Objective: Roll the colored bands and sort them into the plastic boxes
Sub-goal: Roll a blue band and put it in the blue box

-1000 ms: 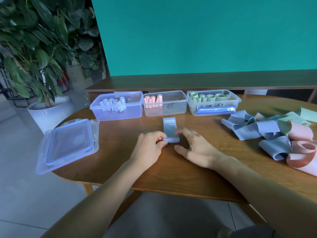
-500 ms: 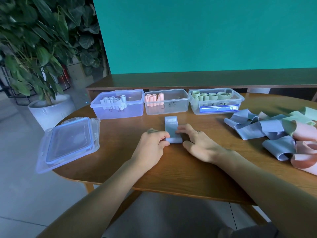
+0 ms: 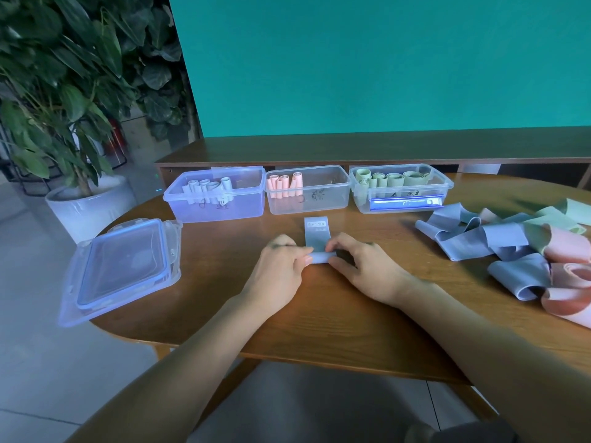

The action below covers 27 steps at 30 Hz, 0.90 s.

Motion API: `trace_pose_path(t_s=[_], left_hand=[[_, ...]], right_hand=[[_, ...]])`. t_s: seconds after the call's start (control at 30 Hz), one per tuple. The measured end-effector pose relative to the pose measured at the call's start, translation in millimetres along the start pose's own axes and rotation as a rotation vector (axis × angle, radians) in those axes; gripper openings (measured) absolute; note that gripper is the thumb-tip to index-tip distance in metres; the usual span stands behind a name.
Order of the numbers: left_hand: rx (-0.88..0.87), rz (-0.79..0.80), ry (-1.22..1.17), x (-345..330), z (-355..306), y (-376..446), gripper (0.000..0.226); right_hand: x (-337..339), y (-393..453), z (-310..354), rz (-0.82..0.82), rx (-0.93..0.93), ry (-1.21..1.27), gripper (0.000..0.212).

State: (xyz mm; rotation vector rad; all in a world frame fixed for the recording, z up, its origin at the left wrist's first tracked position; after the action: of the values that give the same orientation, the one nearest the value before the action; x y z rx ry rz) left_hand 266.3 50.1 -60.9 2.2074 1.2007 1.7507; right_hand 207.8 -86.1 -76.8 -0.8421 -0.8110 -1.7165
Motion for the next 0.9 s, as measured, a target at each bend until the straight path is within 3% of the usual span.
trace_pose_path(t_s=[0.1, 0.17, 0.3, 0.77, 0.9], left_hand=[[0.043, -0.051, -0.022, 7.8, 2.6, -0.3, 0.042], [0.045, -0.070, -0.053, 10.2, 2.5, -0.5, 0.037], [-0.036, -0.013, -0.027, -0.3, -3.0, 3.5, 0.023], [0.015, 0.059, -0.026, -13.3, 17.4, 19.4, 0.035], [0.041, -0.037, -0.089, -1.5, 18.0, 18.6, 0.042]], right_hand=[[-1.2, 3.0, -2.8, -0.005, -0.004, 0.011, 0.010], [-1.0, 4.5, -2.4, -0.027, 0.010, 0.015, 0.008], [1.8, 8.9, -1.5, -0.061, 0.022, 0.024, 0.015], [9.6, 11.3, 4.6, -0.141, 0.053, -0.041, 0.024], [8.8, 15.3, 0.6, -0.142, 0.042, -0.015, 0.027]])
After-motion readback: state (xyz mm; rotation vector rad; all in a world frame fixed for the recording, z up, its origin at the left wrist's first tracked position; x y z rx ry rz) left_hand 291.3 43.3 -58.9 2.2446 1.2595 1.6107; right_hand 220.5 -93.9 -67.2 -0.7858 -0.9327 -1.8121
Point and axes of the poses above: each hand's wrist, its own y-axis towards the middle knuckle, its own x-axis out of the back of the hand, z = x × y, the point moved 10 cm from there along y, towards the middle knuckle, and after that the axes turned 12 degrees about -x, right-handed, at the moved point
